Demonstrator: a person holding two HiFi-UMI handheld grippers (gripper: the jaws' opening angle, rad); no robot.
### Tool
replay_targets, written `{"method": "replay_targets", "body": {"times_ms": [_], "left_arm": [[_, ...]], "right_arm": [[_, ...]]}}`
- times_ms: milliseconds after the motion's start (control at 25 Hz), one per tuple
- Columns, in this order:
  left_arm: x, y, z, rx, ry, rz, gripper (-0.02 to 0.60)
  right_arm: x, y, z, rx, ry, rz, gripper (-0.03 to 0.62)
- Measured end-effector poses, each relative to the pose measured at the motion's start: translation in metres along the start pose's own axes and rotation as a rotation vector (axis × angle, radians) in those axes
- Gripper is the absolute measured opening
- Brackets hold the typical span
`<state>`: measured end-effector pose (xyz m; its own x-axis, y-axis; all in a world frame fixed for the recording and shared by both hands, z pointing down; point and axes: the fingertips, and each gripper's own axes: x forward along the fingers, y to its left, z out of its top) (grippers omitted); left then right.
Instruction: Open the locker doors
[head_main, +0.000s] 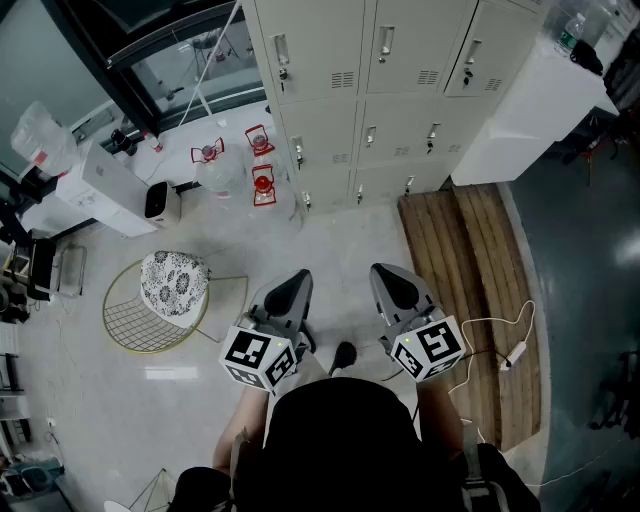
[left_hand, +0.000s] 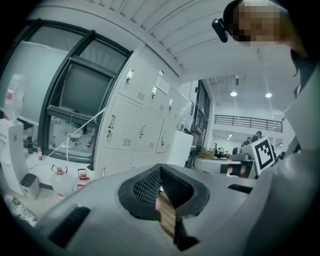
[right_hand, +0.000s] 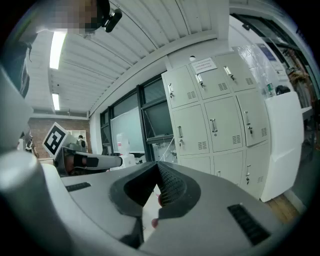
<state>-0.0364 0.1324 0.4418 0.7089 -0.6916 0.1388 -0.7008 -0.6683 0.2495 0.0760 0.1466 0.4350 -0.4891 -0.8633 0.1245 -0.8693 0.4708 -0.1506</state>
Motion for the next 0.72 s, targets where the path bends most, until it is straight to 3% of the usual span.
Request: {"method": "replay_targets", "body": {"times_ms": [440,720], "left_arm": [[-0.012,-0.016,0.002,-0.017,-0.006,0.004,0.018],[-0.01,-0.011,0.001,-0.028,0.013,0.001,0.017]], "right_arm": [[-0.015,-0.001,-0.003,0.047,-0.002,-0.014,0.005],[-0.008,0.006,-0.011,0.082,0.051,0.06,0.005]]}}
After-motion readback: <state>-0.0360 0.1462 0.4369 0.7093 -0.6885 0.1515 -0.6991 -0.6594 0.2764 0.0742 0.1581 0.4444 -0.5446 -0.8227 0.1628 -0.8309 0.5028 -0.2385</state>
